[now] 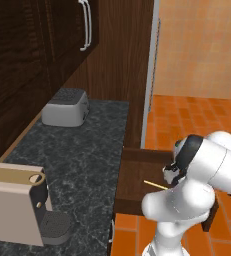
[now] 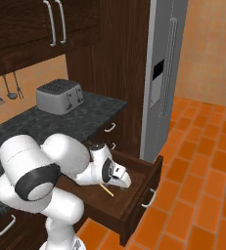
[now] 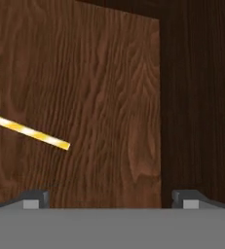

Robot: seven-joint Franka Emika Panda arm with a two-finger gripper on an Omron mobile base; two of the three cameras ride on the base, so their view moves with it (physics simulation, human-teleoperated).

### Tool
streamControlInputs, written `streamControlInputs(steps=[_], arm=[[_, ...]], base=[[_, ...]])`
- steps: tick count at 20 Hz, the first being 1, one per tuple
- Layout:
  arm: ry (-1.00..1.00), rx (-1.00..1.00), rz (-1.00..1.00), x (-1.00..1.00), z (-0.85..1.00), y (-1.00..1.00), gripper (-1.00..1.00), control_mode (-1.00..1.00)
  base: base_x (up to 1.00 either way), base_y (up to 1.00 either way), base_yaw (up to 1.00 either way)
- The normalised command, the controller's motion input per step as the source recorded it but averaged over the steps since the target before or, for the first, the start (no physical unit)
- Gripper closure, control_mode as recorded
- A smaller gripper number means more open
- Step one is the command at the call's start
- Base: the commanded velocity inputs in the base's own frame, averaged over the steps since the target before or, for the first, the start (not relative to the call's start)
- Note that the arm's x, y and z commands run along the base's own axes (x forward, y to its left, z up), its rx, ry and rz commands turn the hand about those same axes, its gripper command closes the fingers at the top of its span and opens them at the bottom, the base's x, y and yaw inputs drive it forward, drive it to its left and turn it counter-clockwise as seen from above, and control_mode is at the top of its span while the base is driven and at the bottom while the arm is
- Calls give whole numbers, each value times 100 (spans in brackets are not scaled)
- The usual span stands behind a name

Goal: Take a straw from the drawer in front and place it inside the glass cup on the dining counter.

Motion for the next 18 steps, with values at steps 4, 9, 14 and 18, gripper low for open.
streamControlInputs(steps=[4, 9, 14, 18], arm=[[0, 4, 18, 32, 89, 80, -100, -100], [8, 8, 15, 62, 73, 53, -100, -100], [10, 0, 14, 29, -12, 48, -100, -100], [11, 0, 6, 11, -56, 18, -100, -100]], base=[[0, 0, 0], [0, 0, 0], [0, 0, 0], [0, 0, 0]])
